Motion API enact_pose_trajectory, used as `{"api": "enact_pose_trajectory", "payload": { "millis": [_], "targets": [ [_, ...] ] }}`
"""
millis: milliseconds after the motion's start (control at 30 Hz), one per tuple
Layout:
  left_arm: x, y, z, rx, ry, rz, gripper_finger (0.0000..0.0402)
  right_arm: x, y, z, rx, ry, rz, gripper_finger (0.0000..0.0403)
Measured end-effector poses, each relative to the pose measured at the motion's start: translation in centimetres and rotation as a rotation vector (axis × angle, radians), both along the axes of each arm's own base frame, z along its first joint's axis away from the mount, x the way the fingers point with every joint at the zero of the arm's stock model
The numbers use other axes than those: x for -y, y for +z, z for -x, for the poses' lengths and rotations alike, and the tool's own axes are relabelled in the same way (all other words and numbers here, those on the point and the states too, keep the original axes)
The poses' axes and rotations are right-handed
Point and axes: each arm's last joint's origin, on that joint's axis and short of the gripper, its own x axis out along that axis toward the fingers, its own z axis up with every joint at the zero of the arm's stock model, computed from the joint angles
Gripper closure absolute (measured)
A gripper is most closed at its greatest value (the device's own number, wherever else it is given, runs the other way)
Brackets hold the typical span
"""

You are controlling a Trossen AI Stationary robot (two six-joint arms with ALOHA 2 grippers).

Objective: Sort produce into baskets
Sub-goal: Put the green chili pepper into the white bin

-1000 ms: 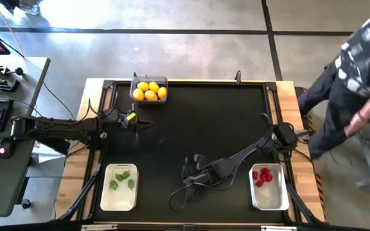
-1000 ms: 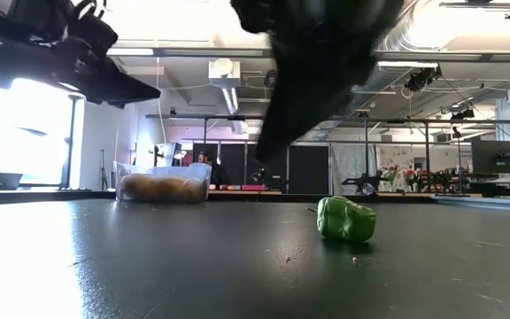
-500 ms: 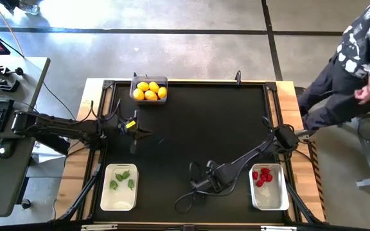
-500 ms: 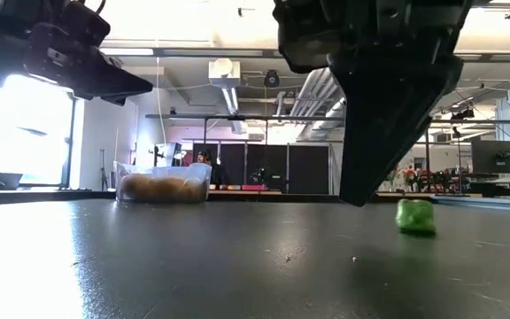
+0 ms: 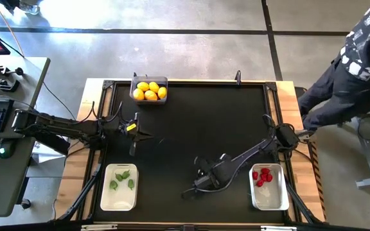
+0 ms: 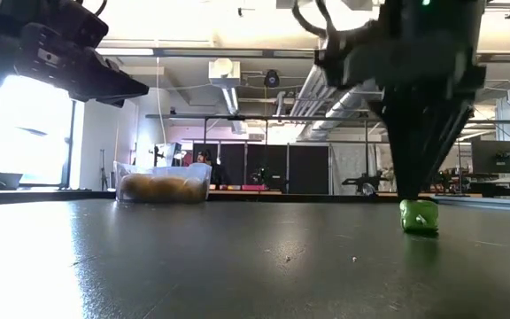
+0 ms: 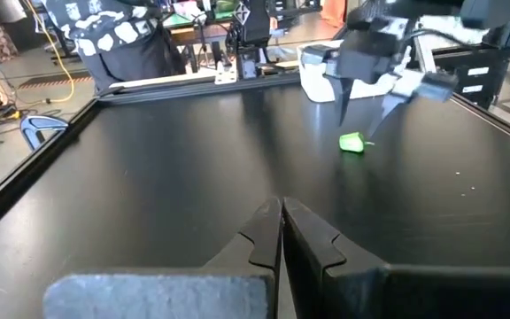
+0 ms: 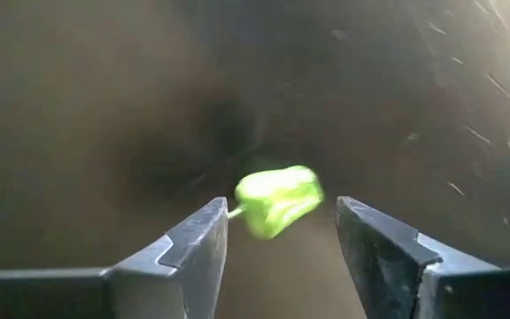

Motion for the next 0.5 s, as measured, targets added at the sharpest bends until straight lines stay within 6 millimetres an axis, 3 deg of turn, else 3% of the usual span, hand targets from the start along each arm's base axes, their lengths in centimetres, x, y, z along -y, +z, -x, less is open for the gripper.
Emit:
{"api": "enact_pose_trajectory", "payload": {
  "millis": [300, 500],
  "targets": [
    [0.0, 0.0, 0.0, -0.002, 0.001, 0.001, 0.0401, 0.8, -1.5, 0.3, -0.027, -0.116, -0.039, 0.0237],
    [0.0, 0.0, 0.0, -0.002, 0.0, 0.001, 0.0401, 0.8, -1.5, 0.4, -0.033, -0.078, -0.039, 0.0301]
  ]
}}
